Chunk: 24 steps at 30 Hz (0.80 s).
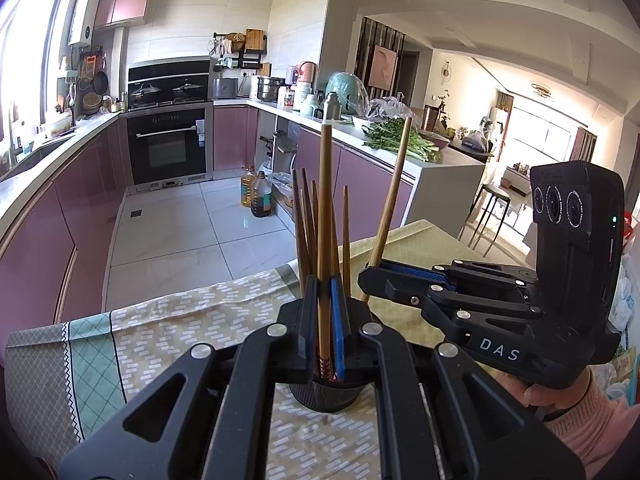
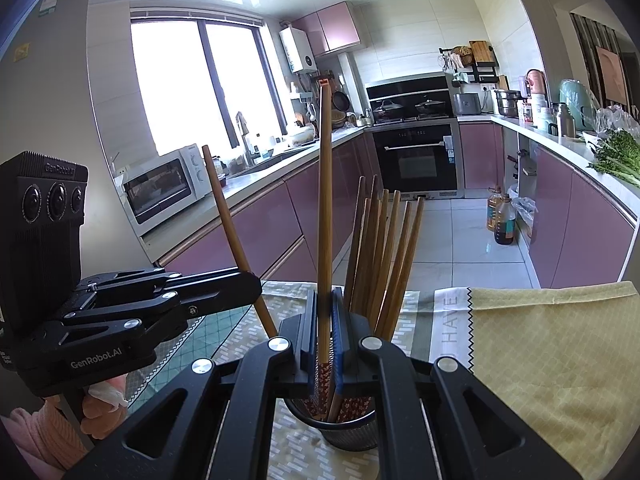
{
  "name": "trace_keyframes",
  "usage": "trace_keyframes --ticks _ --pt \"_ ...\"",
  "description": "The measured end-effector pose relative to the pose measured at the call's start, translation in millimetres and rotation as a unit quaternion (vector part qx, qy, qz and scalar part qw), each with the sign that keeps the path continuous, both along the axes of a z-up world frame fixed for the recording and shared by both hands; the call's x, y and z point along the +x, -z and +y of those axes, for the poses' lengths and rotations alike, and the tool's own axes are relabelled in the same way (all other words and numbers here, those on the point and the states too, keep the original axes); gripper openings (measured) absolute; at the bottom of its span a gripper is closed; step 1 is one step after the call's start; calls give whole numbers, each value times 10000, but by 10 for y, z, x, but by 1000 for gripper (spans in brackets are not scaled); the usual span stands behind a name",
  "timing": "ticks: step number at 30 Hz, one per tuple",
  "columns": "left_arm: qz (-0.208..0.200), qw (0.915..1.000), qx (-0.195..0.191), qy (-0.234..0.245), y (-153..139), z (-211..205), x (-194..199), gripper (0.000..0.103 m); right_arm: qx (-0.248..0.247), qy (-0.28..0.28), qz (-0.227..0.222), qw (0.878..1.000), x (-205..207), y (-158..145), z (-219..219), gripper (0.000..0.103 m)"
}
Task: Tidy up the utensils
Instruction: 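Lower the left gripper's chopstick into the cup while the right gripper lowers its own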
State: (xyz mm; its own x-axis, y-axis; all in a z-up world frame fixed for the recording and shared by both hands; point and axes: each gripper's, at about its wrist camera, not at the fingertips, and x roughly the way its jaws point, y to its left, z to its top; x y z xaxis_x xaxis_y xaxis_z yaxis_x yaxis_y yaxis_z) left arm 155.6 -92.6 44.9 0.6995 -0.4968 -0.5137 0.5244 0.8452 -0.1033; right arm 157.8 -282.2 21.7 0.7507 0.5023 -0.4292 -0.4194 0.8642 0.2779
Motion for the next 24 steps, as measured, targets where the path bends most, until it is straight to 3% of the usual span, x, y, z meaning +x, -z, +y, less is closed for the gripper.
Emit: trace_keyframes --ticks 24 --pt "183 9997 190 7 156 -66 84 7 14 31 201 9998 70 143 5 6"
